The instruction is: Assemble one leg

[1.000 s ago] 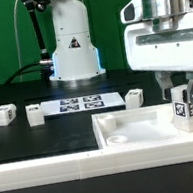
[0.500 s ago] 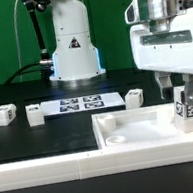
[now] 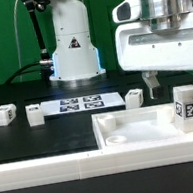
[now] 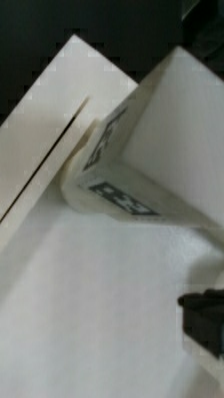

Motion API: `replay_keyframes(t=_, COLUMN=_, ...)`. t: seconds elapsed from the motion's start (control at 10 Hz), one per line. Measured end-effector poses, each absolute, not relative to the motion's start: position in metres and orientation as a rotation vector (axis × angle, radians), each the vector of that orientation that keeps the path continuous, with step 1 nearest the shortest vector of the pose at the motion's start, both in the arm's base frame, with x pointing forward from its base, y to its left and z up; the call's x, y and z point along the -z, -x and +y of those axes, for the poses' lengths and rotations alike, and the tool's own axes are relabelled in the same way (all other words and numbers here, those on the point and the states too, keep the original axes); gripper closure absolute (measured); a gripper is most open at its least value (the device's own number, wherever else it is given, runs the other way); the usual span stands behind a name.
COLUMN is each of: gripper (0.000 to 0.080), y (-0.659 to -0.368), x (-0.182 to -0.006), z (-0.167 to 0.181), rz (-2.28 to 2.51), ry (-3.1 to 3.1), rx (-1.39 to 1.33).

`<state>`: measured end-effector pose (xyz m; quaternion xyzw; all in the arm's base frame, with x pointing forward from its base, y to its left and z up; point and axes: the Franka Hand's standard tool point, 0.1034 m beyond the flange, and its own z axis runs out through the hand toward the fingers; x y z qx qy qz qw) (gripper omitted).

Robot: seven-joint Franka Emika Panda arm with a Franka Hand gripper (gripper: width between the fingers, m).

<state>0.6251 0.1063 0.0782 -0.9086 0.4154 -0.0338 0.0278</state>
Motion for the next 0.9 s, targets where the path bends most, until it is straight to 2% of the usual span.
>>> replay_keyframes(t=0.9, gripper=0.0150, y=-0.6284, x=-0.0815, z=0.1141, rz=0.286, ry=3.087, rx=0.139)
